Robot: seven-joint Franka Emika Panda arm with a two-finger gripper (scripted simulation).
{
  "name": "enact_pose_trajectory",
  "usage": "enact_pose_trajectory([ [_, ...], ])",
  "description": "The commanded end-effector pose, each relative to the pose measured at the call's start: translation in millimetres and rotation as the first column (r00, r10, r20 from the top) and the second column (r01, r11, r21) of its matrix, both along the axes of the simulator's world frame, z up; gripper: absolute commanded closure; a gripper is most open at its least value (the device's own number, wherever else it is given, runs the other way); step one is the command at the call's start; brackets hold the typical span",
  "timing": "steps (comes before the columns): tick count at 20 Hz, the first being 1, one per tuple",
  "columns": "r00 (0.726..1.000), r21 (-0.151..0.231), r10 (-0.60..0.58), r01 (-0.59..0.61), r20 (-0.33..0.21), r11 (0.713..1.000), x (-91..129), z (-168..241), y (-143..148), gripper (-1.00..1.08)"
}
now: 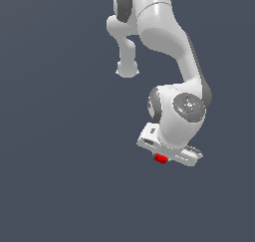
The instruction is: Stack the red cube on top of the green cube.
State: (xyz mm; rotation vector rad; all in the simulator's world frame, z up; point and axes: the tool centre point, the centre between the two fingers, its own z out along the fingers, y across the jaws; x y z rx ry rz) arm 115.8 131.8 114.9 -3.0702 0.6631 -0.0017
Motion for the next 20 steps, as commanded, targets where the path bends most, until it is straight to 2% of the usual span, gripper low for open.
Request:
enact_pose_trajectory([
  [1,1.0,0.0,0.0,0.0,-0.001,1.0,0.2,5.0,0.0,1.08],
  [11,1.0,0.0,0.0,0.0,-0.001,1.0,-2.8,2.6,-0.1,1.08],
  [20,1.0,0.0,0.0,0.0,-0.001,1.0,-23.5,-9.9,-2.0,1.08],
])
